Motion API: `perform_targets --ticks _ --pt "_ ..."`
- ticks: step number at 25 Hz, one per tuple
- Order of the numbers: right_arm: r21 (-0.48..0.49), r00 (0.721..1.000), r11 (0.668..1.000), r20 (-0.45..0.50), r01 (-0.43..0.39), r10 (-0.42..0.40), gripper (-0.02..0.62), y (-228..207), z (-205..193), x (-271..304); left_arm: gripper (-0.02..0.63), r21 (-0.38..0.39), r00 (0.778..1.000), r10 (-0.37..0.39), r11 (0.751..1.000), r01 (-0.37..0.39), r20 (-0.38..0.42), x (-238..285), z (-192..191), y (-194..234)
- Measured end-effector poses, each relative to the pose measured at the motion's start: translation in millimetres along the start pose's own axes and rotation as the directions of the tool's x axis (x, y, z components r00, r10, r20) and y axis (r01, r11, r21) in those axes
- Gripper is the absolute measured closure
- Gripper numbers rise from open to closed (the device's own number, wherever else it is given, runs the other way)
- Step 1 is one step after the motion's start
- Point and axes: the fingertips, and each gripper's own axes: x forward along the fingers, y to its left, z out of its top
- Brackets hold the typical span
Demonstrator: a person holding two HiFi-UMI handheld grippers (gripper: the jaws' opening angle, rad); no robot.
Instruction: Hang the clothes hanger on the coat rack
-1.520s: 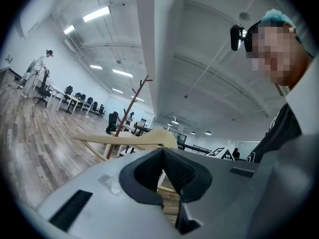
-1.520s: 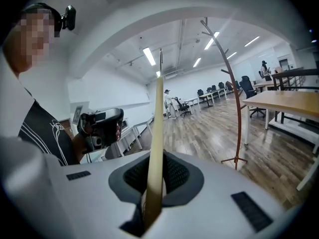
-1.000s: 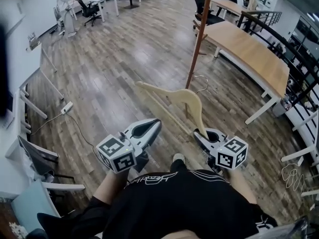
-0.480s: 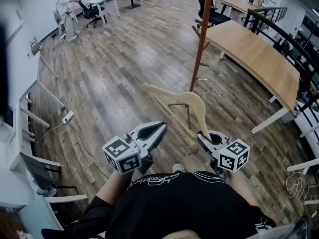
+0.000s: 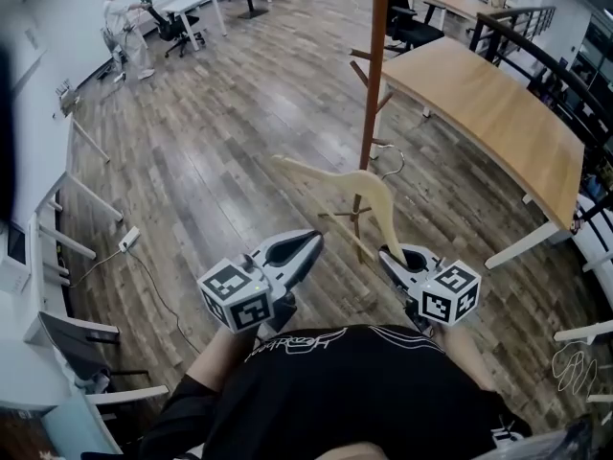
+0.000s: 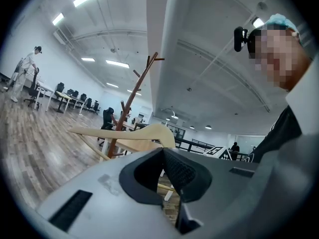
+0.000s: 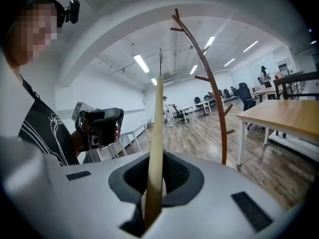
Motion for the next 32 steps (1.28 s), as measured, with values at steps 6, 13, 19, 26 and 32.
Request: perform_targets --ticks 6,13,19,26,32 --pt "0.008 0.999 1.000 0.023 0.023 -0.023 0.540 -24.9 12.1 -3.0 0.598 0.017 1.000 -0.012 1.000 0.012 0.013 21.2 15.4 5.0" --pt "0.000 0.997 0.997 0.041 0.073 -0.073 0.540 -44.2 31.4 7.7 0.598 0.012 0.998 -0.062 0.998 0.062 0.013 41.3 28.7 27.1" --pt "0.022 0.993 0.993 0.037 0.114 -0.115 0.540 -70.6 47.4 26.0 0.598 -0.001 0.993 -0.114 0.993 0.114 -0.007 66.9 40.3 60.1" --pt "0.061 0.985 0.984 0.024 0.167 -0.168 0.540 -115.5 65.3 60.7 0.598 -0.047 0.987 -0.155 0.987 0.153 -0.041 108.4 52.6 116.7" --pt "0.075 0.976 0.973 0.018 0.217 -0.219 0.540 -145.5 87.3 86.4 0.598 -0.056 0.977 -0.207 0.977 0.204 -0.058 139.8 71.1 154.6"
